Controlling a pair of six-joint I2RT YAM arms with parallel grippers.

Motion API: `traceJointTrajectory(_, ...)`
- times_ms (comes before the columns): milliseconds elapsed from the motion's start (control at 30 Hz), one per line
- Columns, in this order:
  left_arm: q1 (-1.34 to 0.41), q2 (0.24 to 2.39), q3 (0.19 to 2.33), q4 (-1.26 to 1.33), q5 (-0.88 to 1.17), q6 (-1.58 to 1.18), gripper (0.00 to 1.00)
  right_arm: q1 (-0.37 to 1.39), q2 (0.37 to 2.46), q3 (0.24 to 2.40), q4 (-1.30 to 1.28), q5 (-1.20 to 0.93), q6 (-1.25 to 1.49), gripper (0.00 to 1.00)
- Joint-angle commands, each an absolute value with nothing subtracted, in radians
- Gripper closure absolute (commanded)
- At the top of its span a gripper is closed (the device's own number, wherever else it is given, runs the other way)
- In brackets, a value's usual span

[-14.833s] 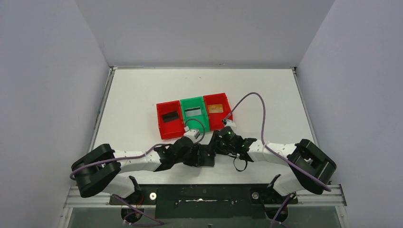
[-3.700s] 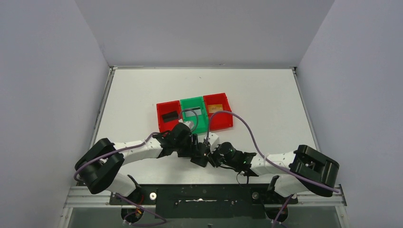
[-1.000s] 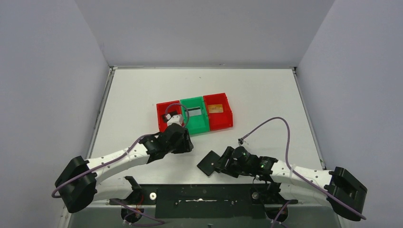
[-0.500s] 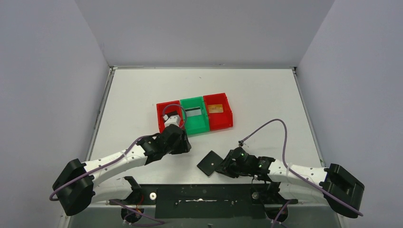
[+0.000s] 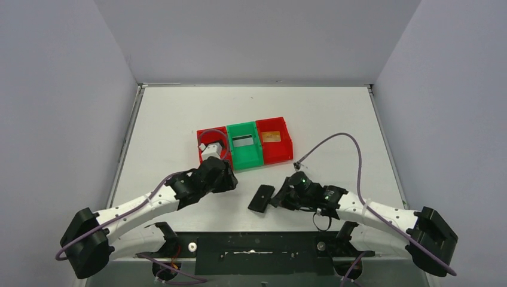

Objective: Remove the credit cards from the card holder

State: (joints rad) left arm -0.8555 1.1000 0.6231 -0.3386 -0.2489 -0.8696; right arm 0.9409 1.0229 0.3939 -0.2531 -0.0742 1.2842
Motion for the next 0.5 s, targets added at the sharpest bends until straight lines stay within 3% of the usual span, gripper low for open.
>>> traceJointTrajectory(0, -0.85, 0.991, 0.618, -0.355, -0.35, -0.898, 0.49, 0.906, 1.013, 0.646, -0.271, -0.125, 0.929, 1.0)
traceJointTrajectory(200, -0.848, 0.85, 0.596, -0.407, -0.433, -0.936, 0.47, 0.858, 1.165, 0.876, -0.343, -0.308, 0.69, 1.0)
traceJointTrajectory(467, -0.845, 0.719, 0.604, -0.54, -0.538, -0.988, 0.45, 0.868, 1.387, 1.054, -0.271, -0.52, 0.614, 1.0)
